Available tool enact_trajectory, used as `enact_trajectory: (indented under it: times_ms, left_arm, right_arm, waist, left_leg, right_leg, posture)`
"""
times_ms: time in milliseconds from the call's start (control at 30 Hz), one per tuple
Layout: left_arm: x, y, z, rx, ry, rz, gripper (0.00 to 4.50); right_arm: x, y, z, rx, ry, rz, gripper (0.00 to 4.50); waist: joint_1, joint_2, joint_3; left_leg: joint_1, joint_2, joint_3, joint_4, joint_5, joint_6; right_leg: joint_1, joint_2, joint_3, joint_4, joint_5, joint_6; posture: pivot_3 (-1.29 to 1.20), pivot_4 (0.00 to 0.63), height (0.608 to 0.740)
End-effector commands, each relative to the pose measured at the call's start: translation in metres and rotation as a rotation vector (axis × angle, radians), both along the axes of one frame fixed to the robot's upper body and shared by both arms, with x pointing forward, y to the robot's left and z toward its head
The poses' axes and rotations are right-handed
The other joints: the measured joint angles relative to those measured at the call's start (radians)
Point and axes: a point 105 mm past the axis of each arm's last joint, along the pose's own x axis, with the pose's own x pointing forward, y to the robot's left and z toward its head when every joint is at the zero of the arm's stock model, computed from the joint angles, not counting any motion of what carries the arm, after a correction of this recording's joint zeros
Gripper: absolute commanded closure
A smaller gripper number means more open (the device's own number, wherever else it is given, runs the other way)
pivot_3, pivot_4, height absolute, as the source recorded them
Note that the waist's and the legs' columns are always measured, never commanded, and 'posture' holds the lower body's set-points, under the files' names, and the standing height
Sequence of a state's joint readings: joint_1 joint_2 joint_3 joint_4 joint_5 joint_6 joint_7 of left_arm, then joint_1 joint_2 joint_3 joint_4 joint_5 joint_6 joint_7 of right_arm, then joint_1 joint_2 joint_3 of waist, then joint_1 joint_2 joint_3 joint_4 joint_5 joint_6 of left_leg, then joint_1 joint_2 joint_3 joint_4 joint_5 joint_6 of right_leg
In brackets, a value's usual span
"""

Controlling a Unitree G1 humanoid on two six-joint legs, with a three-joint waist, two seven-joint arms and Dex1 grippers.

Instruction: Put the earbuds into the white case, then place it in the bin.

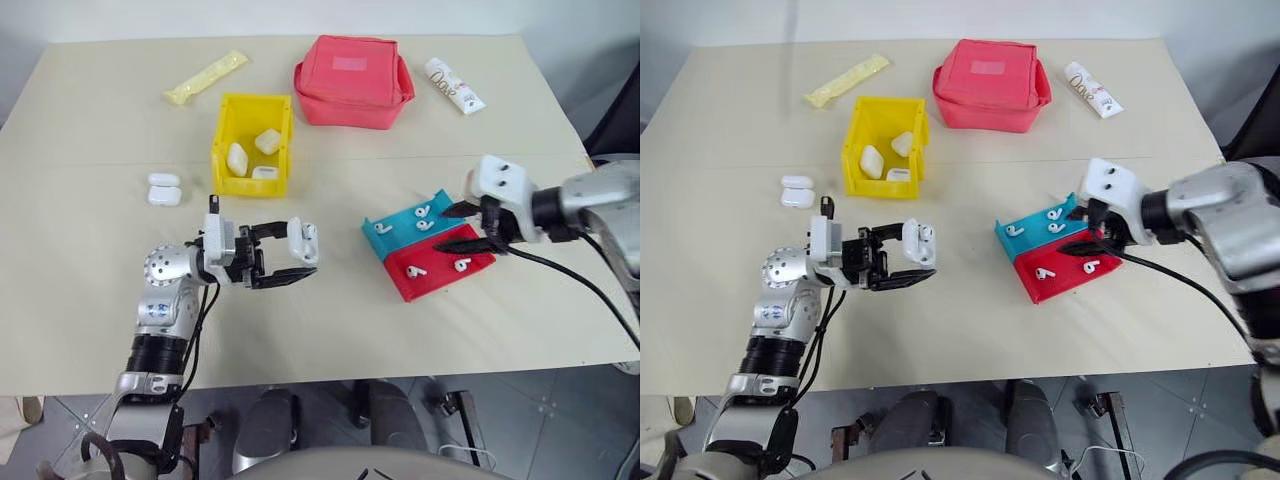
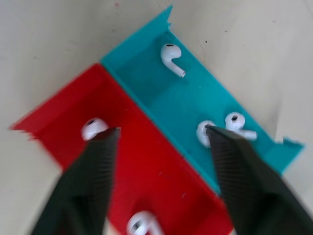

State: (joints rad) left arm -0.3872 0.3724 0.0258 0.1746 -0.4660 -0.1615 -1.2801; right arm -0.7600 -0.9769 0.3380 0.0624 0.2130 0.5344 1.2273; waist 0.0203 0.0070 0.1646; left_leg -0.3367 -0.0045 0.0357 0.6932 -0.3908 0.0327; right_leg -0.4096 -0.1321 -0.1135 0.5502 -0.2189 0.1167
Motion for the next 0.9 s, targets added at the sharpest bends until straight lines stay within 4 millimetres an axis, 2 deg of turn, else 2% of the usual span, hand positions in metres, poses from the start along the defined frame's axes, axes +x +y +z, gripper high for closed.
enact_trajectory:
  times_ms: [33, 267, 600, 767, 900]
  left_arm:
    - [-0.006, 0.002, 0.011, -0.017, -0.043, 0.015, 1.76]
    - [-0.012, 0.005, 0.011, -0.015, -0.042, 0.045, 1.76]
    - [-0.013, 0.008, 0.014, -0.009, -0.053, 0.071, 1.76]
    - [-0.013, 0.009, 0.013, -0.010, -0.052, 0.081, 1.76]
    - [-0.012, 0.008, 0.013, -0.013, -0.053, 0.086, 1.76]
  right_arm:
    - [0.008, 0.005, 0.010, -0.026, -0.054, 0.056, 1.66]
    - [0.029, 0.028, 0.006, -0.059, -0.083, 0.116, 1.66]
    - [0.046, 0.047, -0.004, -0.107, -0.062, 0.146, 1.66]
    - [0.051, 0.044, -0.005, -0.136, -0.064, 0.133, 1.66]
    - [0.056, 0.033, -0.006, -0.202, -0.097, 0.139, 1.66]
  waist:
    - [0.000, 0.000, 0.000]
    - [-0.009, 0.001, 0.000]
    - [-0.027, 0.001, 0.000]
    - [-0.024, 0.002, 0.000]
    - [-0.025, 0.002, 0.000]
  left_leg:
    - [0.000, 0.000, 0.000, 0.000, 0.000, 0.000]
    - [0.001, 0.000, 0.000, 0.000, 0.000, -0.001]
    - [0.001, 0.000, 0.000, -0.001, 0.000, -0.001]
    - [0.001, 0.000, 0.000, -0.001, 0.001, -0.002]
    - [0.001, 0.000, 0.000, -0.001, 0.001, -0.002]
  right_leg:
    - [0.000, 0.000, 0.000, 0.000, 0.000, 0.000]
    - [0.000, 0.001, 0.000, 0.001, 0.000, 0.000]
    - [0.000, 0.001, -0.003, 0.001, 0.000, 0.000]
    - [0.000, 0.000, -0.004, 0.002, 0.000, 0.000]
    - [0.000, 0.000, -0.004, 0.002, 0.000, 0.000]
  posture:
    - [0.00, 0.150, 0.740]
    - [0.00, 0.150, 0.740]
    - [0.00, 0.150, 0.740]
    - [0.00, 0.150, 0.740]
    - [0.00, 0.150, 0.740]
